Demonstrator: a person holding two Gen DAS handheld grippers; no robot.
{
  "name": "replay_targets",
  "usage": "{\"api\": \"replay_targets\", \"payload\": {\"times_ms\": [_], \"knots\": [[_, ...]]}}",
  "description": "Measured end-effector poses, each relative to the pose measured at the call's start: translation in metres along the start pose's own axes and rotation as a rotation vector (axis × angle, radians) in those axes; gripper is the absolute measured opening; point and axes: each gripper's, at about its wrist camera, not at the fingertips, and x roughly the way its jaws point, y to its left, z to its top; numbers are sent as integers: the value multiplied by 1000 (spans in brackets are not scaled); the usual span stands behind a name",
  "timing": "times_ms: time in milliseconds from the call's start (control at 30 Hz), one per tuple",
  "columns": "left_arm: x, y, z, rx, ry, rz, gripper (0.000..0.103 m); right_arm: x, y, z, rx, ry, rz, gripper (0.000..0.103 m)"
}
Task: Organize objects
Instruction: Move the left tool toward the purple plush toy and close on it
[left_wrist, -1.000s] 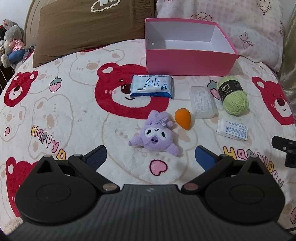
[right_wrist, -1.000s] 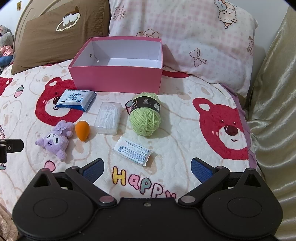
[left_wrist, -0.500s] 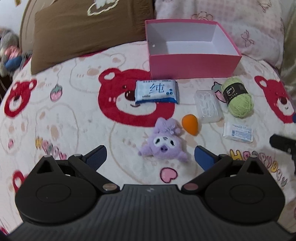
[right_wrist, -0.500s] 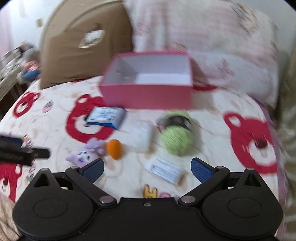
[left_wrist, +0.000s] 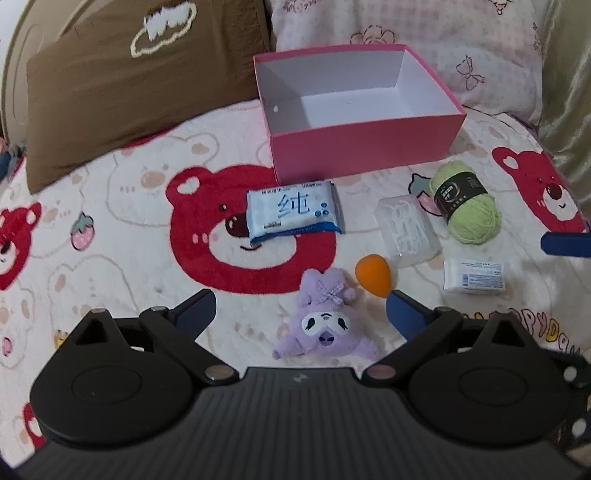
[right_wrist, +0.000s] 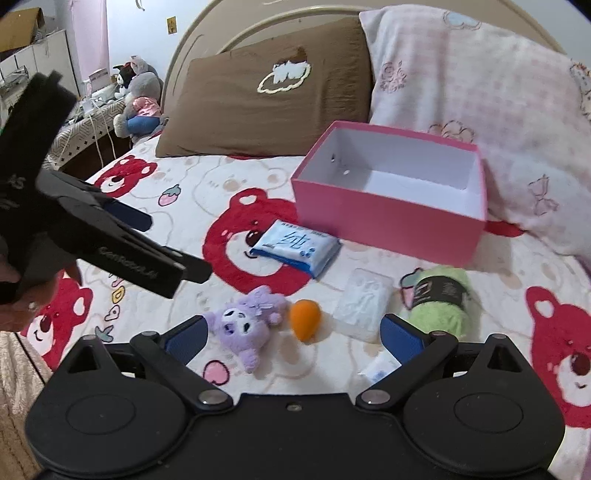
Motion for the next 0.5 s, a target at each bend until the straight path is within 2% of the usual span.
{"api": "replay_targets", "payload": {"times_ms": [133,267,333,433,500], "knots": [[15,15,-10,-58,31,-56,99,10,8,-6,-27,-8,43,100],[24,31,-24,-139,75,-136,99,14,13,-3,4,6,127,100],[25,35,-30,-145,65,-131,99,14,16,2,-14,10,144,100],[29,34,-35,-111,45,-80,99,20,20,4,-39,25,157,100],[33,36,-37,-104,49,-82,99,28,23,1,-50,49,158,100]]}}
